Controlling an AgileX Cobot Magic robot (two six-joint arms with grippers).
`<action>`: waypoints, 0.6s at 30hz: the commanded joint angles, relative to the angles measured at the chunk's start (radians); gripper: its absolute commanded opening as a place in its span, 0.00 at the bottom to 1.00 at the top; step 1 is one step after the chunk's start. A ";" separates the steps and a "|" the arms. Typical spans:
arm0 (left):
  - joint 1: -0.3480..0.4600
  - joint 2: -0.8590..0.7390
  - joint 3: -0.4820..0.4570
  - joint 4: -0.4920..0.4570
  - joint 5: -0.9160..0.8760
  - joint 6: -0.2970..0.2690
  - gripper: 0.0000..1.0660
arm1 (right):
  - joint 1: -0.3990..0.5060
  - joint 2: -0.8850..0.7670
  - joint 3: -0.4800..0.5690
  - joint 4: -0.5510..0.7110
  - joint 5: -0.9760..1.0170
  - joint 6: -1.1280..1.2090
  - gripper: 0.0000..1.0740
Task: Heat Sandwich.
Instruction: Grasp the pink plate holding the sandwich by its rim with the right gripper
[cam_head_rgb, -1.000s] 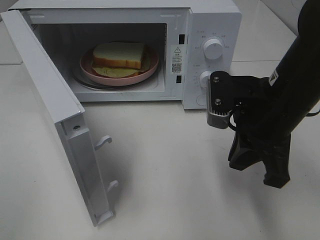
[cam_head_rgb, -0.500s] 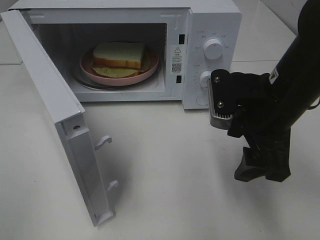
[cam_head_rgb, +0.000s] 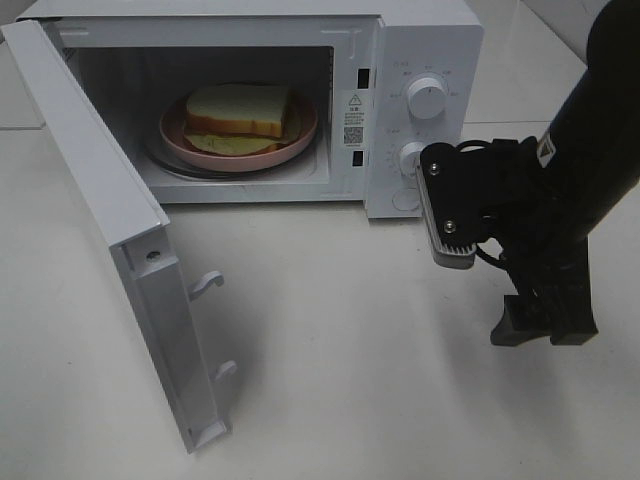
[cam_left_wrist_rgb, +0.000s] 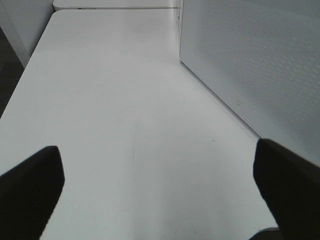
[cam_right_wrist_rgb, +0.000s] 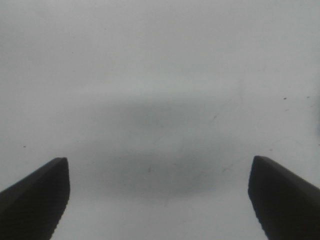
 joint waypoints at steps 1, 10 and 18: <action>0.002 -0.016 0.002 -0.003 -0.015 -0.001 0.92 | 0.022 0.006 -0.042 -0.046 -0.015 0.012 0.84; 0.002 -0.016 0.002 -0.003 -0.015 -0.001 0.92 | 0.092 0.074 -0.165 -0.067 -0.013 -0.002 0.82; 0.002 -0.016 0.002 -0.003 -0.015 0.000 0.92 | 0.137 0.154 -0.257 -0.067 -0.047 -0.025 0.81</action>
